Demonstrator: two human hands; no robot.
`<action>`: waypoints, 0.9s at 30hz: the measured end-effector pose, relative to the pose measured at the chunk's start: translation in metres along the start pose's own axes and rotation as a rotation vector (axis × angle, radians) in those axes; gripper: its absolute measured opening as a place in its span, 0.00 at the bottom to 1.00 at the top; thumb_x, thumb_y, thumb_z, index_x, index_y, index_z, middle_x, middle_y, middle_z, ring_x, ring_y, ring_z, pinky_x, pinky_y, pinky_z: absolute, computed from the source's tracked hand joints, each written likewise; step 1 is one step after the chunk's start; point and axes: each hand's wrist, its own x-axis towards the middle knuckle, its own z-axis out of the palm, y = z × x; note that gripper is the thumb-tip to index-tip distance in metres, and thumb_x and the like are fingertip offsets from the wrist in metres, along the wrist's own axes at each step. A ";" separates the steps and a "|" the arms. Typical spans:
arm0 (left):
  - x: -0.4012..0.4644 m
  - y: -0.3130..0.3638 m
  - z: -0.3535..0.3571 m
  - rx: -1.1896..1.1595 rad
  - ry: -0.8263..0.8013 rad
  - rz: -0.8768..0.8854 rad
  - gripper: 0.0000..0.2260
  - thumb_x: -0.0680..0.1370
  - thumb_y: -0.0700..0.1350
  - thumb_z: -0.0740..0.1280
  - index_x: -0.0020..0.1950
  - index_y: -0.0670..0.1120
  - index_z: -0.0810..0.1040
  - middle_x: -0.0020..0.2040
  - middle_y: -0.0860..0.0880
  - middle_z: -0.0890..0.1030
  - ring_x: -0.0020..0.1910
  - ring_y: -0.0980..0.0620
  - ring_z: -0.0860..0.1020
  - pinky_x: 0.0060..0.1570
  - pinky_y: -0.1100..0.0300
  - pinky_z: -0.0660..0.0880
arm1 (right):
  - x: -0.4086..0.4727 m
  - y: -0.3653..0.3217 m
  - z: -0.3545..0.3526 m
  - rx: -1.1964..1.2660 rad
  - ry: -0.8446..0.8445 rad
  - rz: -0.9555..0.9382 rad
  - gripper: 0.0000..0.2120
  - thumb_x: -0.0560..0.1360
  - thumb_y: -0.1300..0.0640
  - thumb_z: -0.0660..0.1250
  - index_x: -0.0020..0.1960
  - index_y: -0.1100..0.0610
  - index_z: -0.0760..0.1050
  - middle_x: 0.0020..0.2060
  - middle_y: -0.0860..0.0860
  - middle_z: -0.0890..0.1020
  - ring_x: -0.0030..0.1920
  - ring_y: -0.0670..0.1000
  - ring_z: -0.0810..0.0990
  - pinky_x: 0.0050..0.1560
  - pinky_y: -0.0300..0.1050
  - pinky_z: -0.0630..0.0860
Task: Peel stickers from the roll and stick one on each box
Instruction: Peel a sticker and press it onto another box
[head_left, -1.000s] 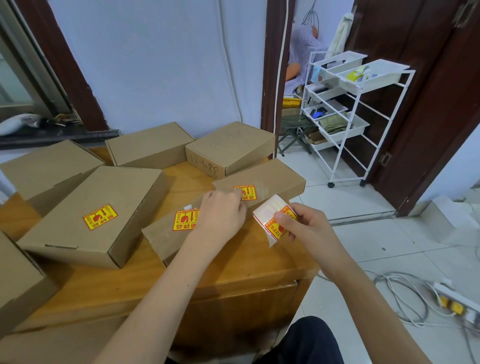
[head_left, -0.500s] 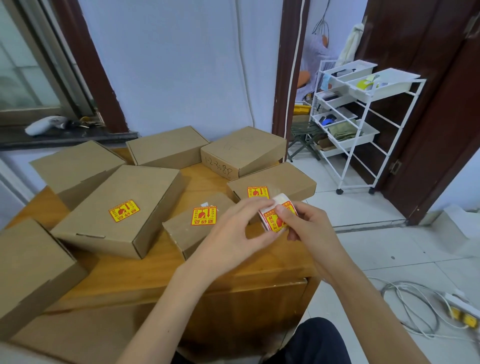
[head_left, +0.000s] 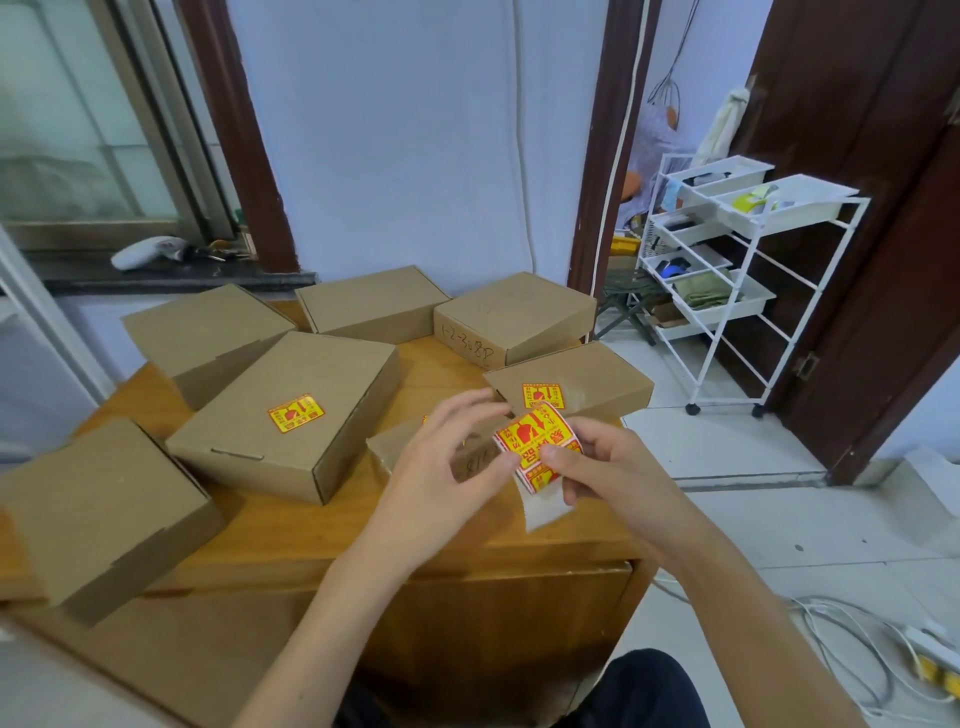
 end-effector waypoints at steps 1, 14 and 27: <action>-0.002 0.001 -0.003 0.022 -0.004 0.027 0.17 0.75 0.53 0.69 0.64 0.58 0.75 0.65 0.64 0.71 0.63 0.63 0.72 0.58 0.67 0.72 | 0.000 0.000 0.002 0.004 0.003 -0.006 0.08 0.76 0.54 0.66 0.54 0.53 0.81 0.38 0.49 0.84 0.31 0.44 0.75 0.43 0.43 0.76; -0.025 0.003 -0.018 0.186 0.119 0.166 0.16 0.74 0.50 0.71 0.62 0.56 0.79 0.60 0.66 0.72 0.63 0.64 0.70 0.58 0.78 0.63 | 0.006 -0.009 0.025 -0.098 0.000 -0.120 0.08 0.74 0.52 0.67 0.49 0.55 0.81 0.35 0.46 0.83 0.31 0.42 0.75 0.33 0.33 0.75; -0.027 -0.001 -0.022 0.215 0.216 0.133 0.17 0.72 0.52 0.73 0.60 0.57 0.79 0.57 0.69 0.74 0.56 0.66 0.72 0.49 0.68 0.74 | 0.006 -0.018 0.027 -0.112 -0.082 -0.108 0.08 0.74 0.59 0.69 0.53 0.54 0.81 0.40 0.47 0.84 0.30 0.39 0.75 0.36 0.35 0.76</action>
